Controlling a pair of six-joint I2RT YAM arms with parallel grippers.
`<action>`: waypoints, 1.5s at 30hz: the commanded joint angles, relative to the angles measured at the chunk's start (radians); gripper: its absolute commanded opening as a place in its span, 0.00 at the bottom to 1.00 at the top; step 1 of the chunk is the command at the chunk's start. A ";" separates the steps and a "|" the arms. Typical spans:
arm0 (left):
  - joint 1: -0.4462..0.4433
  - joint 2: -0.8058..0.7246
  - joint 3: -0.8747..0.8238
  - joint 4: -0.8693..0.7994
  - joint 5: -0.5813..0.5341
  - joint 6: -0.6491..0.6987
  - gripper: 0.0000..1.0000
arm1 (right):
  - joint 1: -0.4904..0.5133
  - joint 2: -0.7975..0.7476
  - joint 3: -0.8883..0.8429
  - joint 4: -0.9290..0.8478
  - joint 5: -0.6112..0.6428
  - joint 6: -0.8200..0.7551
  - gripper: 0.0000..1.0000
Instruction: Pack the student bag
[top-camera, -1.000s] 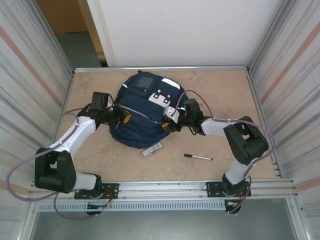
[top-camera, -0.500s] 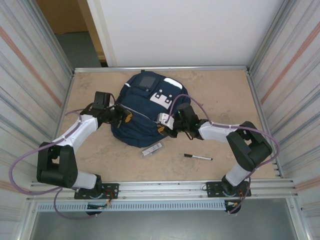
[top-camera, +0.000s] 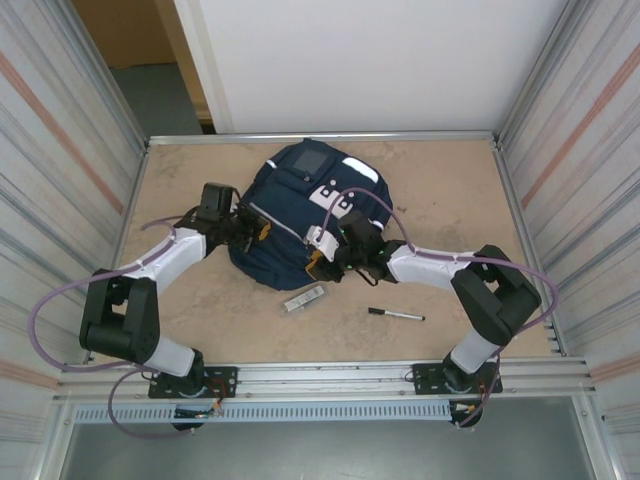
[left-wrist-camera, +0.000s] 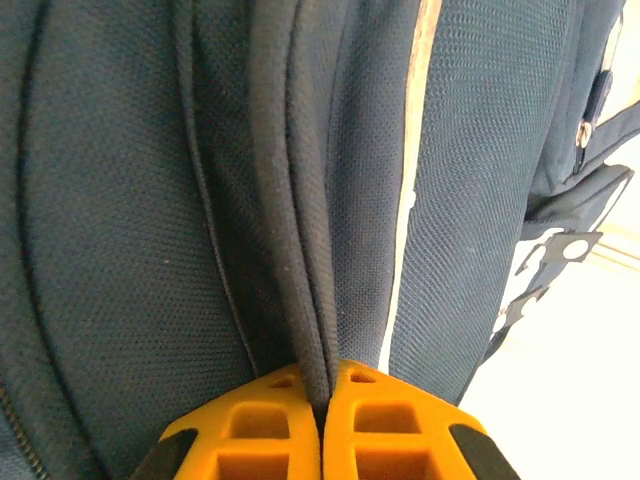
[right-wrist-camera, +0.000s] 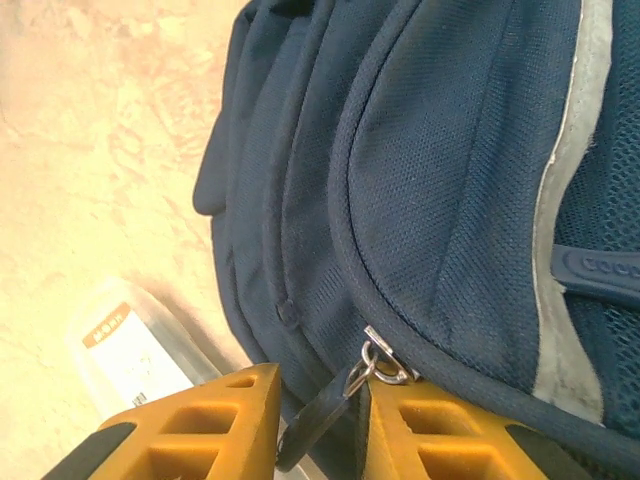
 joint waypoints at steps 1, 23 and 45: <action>-0.031 0.013 -0.032 0.059 0.045 -0.026 0.00 | 0.031 -0.013 0.062 0.093 -0.083 0.098 0.30; -0.117 -0.230 -0.008 -0.280 -0.057 0.525 0.52 | -0.186 -0.273 0.046 -0.142 0.014 0.105 0.61; -0.585 0.081 0.191 -0.395 -0.526 0.365 0.45 | -0.173 -0.303 -0.049 0.149 0.252 0.188 0.64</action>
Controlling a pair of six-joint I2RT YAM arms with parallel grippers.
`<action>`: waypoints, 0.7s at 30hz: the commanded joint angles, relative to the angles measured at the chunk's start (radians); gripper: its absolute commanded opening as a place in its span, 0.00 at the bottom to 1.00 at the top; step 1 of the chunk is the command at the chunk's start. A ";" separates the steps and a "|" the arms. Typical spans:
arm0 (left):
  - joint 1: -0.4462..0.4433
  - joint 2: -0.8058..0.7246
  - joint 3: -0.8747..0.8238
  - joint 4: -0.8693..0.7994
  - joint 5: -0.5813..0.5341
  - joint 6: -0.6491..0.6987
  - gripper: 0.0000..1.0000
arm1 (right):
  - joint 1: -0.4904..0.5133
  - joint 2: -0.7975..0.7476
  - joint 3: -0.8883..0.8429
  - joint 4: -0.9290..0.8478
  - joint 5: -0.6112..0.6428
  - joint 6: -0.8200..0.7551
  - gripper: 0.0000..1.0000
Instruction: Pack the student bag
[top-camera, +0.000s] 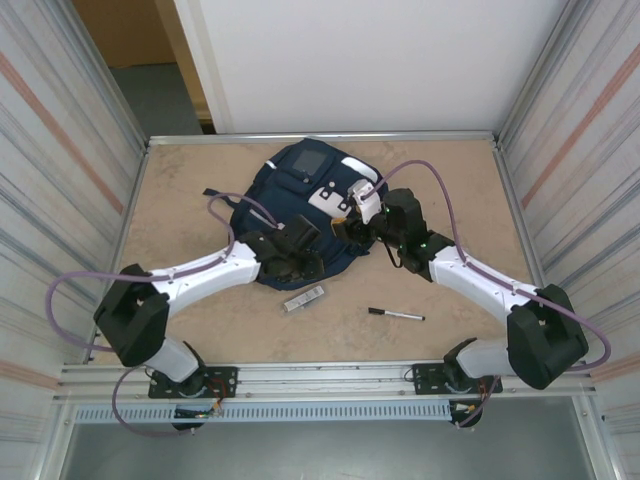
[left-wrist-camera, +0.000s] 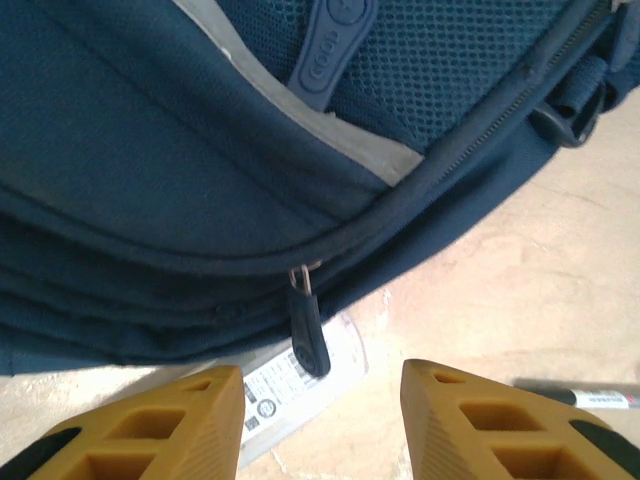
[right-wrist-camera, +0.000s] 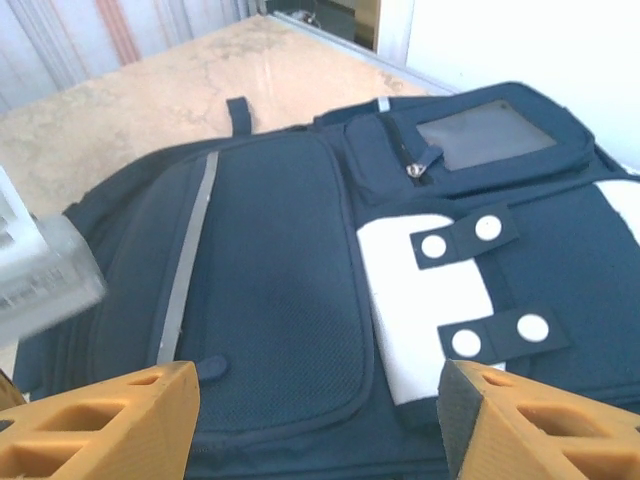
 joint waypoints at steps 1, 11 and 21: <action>-0.008 0.026 0.035 -0.031 -0.105 -0.017 0.45 | 0.008 0.020 0.003 0.082 0.008 0.036 0.64; -0.009 0.147 0.091 -0.035 -0.089 -0.033 0.39 | 0.029 0.052 0.002 0.108 -0.009 0.061 0.62; -0.008 0.120 0.104 -0.041 -0.086 0.010 0.00 | 0.021 0.015 -0.033 0.071 0.129 0.214 0.67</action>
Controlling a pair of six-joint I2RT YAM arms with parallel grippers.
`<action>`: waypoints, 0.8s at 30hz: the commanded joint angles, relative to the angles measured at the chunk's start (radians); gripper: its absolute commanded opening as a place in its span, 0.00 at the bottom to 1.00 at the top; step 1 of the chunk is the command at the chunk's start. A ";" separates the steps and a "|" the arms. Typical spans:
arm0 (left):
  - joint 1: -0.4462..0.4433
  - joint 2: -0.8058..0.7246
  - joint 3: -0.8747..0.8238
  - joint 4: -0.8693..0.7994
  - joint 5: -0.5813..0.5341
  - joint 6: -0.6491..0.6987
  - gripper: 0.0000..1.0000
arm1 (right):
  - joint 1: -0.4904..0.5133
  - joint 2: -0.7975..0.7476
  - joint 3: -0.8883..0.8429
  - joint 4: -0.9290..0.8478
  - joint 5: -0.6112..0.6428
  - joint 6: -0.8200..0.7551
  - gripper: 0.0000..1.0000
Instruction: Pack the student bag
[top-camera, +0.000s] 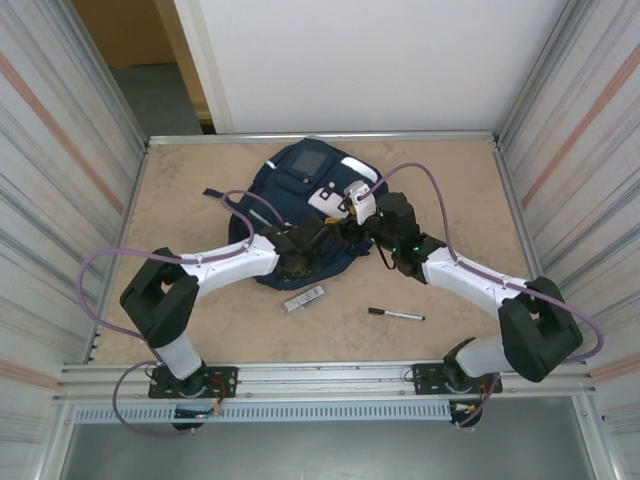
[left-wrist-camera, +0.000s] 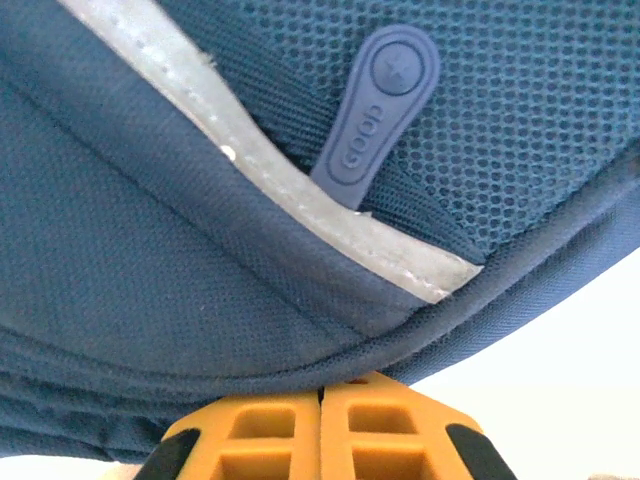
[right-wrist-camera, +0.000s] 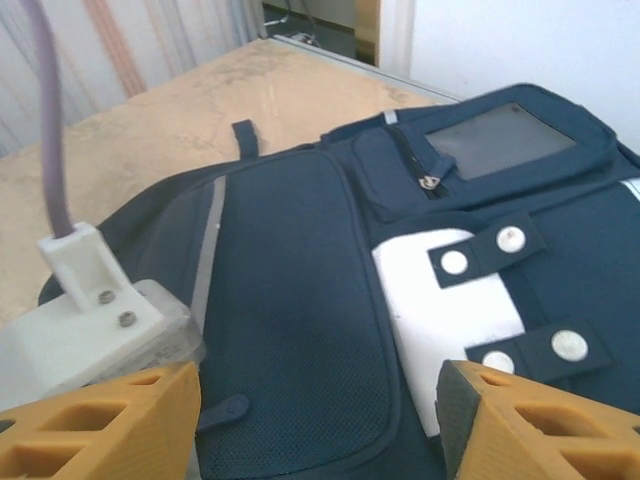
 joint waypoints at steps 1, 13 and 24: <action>-0.005 -0.044 0.032 -0.029 -0.013 0.033 0.00 | -0.019 -0.022 0.004 -0.063 0.131 0.206 0.71; 0.132 -0.245 -0.148 0.296 0.282 0.116 0.00 | 0.079 0.036 0.222 -0.529 0.185 1.143 0.68; 0.154 -0.300 -0.186 0.326 0.347 0.121 0.00 | 0.149 0.266 0.369 -0.588 0.134 1.303 0.57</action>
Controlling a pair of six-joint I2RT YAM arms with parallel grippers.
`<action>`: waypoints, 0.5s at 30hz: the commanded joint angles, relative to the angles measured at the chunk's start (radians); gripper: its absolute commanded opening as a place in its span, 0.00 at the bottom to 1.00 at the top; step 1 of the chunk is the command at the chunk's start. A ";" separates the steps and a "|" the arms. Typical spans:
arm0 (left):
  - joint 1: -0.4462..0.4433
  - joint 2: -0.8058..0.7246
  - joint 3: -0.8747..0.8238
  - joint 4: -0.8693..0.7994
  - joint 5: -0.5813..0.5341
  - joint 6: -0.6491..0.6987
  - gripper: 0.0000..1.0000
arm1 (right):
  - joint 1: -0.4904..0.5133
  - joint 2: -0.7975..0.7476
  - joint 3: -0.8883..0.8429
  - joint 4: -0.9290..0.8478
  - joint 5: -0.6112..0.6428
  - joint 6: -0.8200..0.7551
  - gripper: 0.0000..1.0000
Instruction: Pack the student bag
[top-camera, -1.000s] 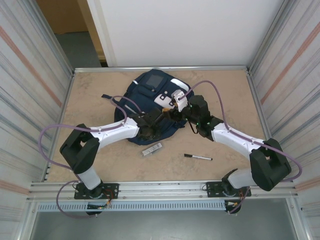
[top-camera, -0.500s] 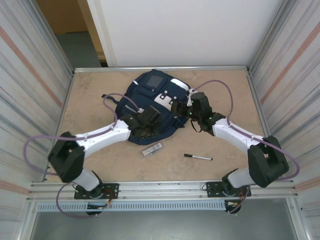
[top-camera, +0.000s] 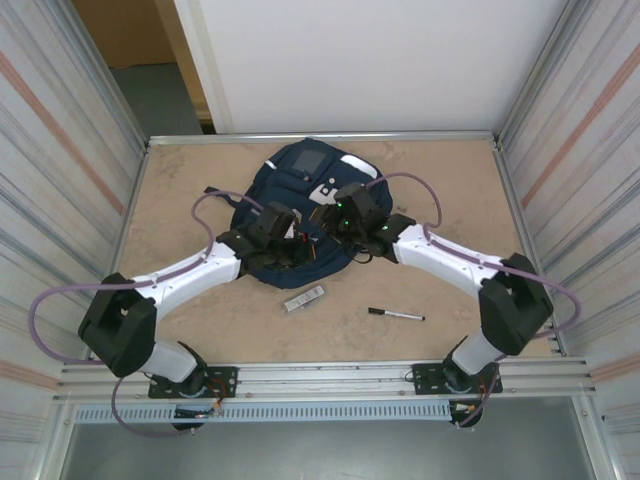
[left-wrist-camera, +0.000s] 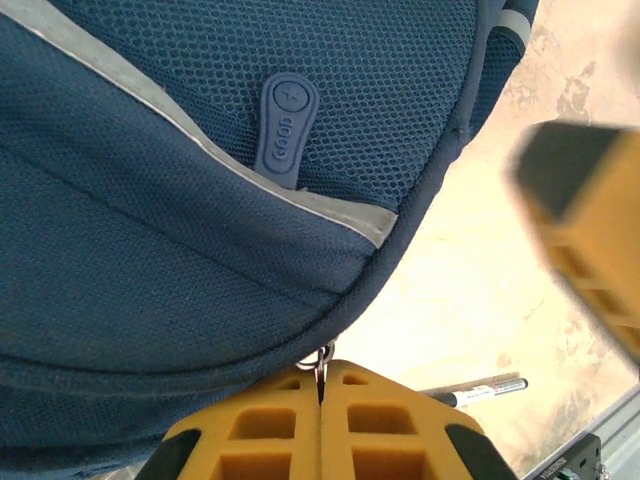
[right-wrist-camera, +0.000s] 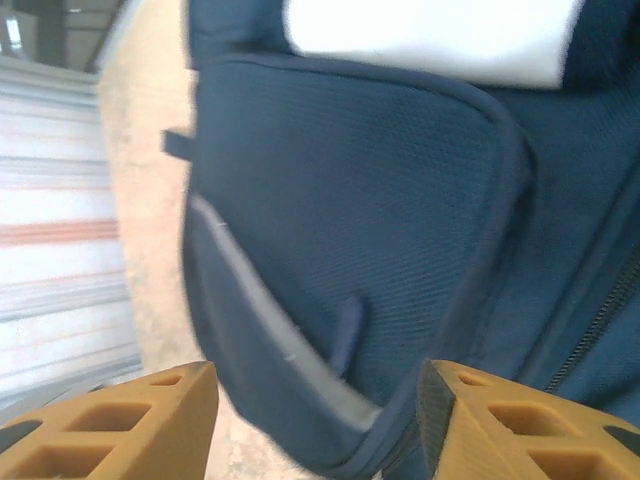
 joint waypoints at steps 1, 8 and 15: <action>0.006 -0.056 -0.008 0.046 0.036 0.008 0.00 | 0.005 0.066 0.054 -0.112 -0.020 0.106 0.59; 0.005 -0.072 -0.037 0.074 0.035 0.020 0.00 | -0.002 0.137 0.081 -0.090 -0.057 0.091 0.24; 0.026 -0.061 -0.003 -0.034 -0.129 0.202 0.00 | -0.014 0.081 0.109 -0.150 0.015 -0.034 0.00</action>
